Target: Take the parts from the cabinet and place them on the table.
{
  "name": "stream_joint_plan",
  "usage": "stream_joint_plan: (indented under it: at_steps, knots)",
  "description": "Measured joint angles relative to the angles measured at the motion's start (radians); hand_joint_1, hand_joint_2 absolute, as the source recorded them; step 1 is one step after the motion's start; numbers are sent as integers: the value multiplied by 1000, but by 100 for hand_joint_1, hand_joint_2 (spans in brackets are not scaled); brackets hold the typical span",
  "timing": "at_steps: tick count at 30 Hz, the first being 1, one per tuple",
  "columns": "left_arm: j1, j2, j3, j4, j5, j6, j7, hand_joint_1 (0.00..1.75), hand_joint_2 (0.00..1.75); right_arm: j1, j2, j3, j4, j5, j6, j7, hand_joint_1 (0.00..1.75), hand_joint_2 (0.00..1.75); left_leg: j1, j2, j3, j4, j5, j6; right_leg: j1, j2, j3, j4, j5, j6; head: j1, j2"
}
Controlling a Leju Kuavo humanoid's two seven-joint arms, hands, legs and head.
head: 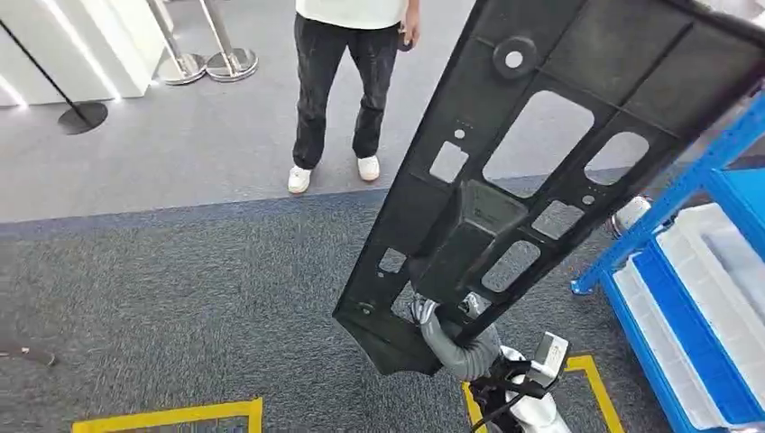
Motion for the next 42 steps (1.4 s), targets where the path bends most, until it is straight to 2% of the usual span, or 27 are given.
stream_joint_plan:
  at_steps: [1,3,4,5,6,9,10,12,13,15,16,18,19,20,21,22,25,26,28,31,32,33,35,36,37,41,42]
  knots:
    - [-1,0,0,0,-1,0,-1,0,175,0,0,0,0,0,0,0,175,175,1,2,9,-16,19,-1,0,-13,2,0,-2,1,0,0]
    - [1,0,0,0,-1,0,-1,0,175,0,0,0,0,0,0,0,175,175,2,16,93,-168,99,2,0,-36,9,0,-7,5,0,0]
    - [1,0,0,0,-1,0,-1,0,175,0,0,0,-1,0,0,0,175,175,1,40,149,-268,138,7,1,-46,15,1,-11,9,0,0]
    - [0,0,0,0,-1,0,-1,0,175,1,0,0,-3,1,0,1,175,175,-12,94,175,-317,120,17,6,-54,18,1,-14,15,0,0]
    - [-2,0,0,0,-1,-1,-2,0,175,-1,0,-1,-4,2,0,2,175,175,-15,79,172,-319,127,29,10,-60,16,2,-15,19,0,0]
    - [4,0,0,0,-1,-1,-2,0,175,0,1,-2,-6,4,0,3,175,175,-17,49,162,-319,128,41,12,-86,23,-2,-15,34,0,0]
    - [5,0,0,0,-1,-1,-2,0,175,0,1,-2,-9,4,0,3,175,175,-8,36,172,-330,135,49,10,-90,23,0,-23,41,0,0]
    - [2,0,0,0,-2,-1,-1,0,175,-1,1,-5,-12,5,-1,3,175,175,-7,19,171,-333,139,57,1,1,-9,85,-82,46,0,0]
    - [0,0,0,0,-3,-1,-1,0,175,2,0,-6,-12,6,-2,4,175,175,-7,7,170,-333,139,59,0,22,-49,171,-125,48,0,0]
    - [2,-1,0,0,-5,-2,0,0,175,10,0,-9,-12,11,-8,7,175,175,-10,-18,168,-332,140,61,2,32,-130,326,-179,49,0,0]
    - [4,0,0,0,-6,-2,0,0,175,13,0,-10,-12,15,-10,9,175,175,-10,-30,168,-330,140,61,2,33,-144,343,-169,49,0,0]
    - [5,0,0,0,-6,-2,0,0,175,13,0,-11,-13,15,-12,10,175,175,-10,-56,170,-326,139,59,1,34,-104,240,-89,45,0,0]
    - [4,0,0,0,-7,-2,0,0,175,13,0,-11,-13,15,-12,10,175,175,-9,-71,172,-323,137,56,0,45,-56,136,-31,42,0,0]
    - [4,0,0,0,-7,-2,0,0,175,13,0,-11,-14,15,-12,10,175,175,-8,-83,171,-318,134,52,-3,74,-14,41,7,39,0,0]
    - [3,-1,0,0,-7,-2,0,0,175,13,0,-13,-13,18,-14,11,175,175,-9,-87,165,-316,134,47,-8,119,-5,32,-17,36,0,0]
    - [0,0,0,0,-7,-2,1,0,175,16,0,-16,-16,19,-15,11,175,175,-9,-102,154,-307,136,40,-6,120,-13,21,-10,36,0,0]
    - [7,0,0,0,-7,-3,0,0,175,22,-1,-21,-19,24,-30,17,175,175,-2,-124,148,-315,142,23,3,98,-14,24,-9,24,0,0]
    - [8,0,0,0,-6,-3,0,0,175,23,-1,-24,-23,28,-33,17,175,175,-4,-121,143,-309,138,17,-6,82,-11,15,-5,15,0,0]
    - [6,0,0,0,-4,-3,-1,0,175,30,-1,-33,-35,38,-39,19,175,175,-10,-15,115,-239,92,9,-1,56,-6,13,-7,1,0,0]
    - [4,0,1,0,5,-2,-1,0,175,47,-4,-48,-44,49,-49,24,175,175,-2,3,11,-17,-6,1,5,12,-6,14,-10,-4,0,0]
    - [4,0,3,0,6,-2,-3,0,175,52,-5,-52,-45,56,-50,26,175,175,-1,4,-1,12,-7,1,6,-2,-5,14,-11,-5,0,0]
    - [3,0,4,0,6,-2,-2,0,175,56,-6,-57,-49,61,-51,30,175,175,-1,5,13,-12,15,1,7,-15,-5,15,-12,-5,0,0]
    - [6,0,6,0,7,-2,-2,0,175,67,-9,-71,-65,77,-63,36,175,175,-1,19,108,-181,99,8,8,-37,2,15,-17,-1,0,0]
    - [8,0,6,0,7,-2,-2,0,175,76,-11,-81,-75,82,-68,38,175,175,-3,45,161,-275,129,15,9,-47,7,15,-20,2,0,0]
    - [5,0,6,0,7,-2,-2,0,175,86,-14,-94,-86,87,-70,39,175,175,-18,84,176,-305,103,24,14,-57,9,14,-23,8,0,0]
    - [14,-1,7,0,5,-2,-2,0,175,126,-32,-140,-122,95,-79,38,175,175,-18,41,167,-315,113,44,17,-89,16,10,-25,28,0,0]
    - [16,-1,7,0,3,-2,-1,0,175,133,-36,-151,-133,97,-80,37,175,175,-8,33,179,-326,122,52,12,-77,15,16,-34,35,0,0]
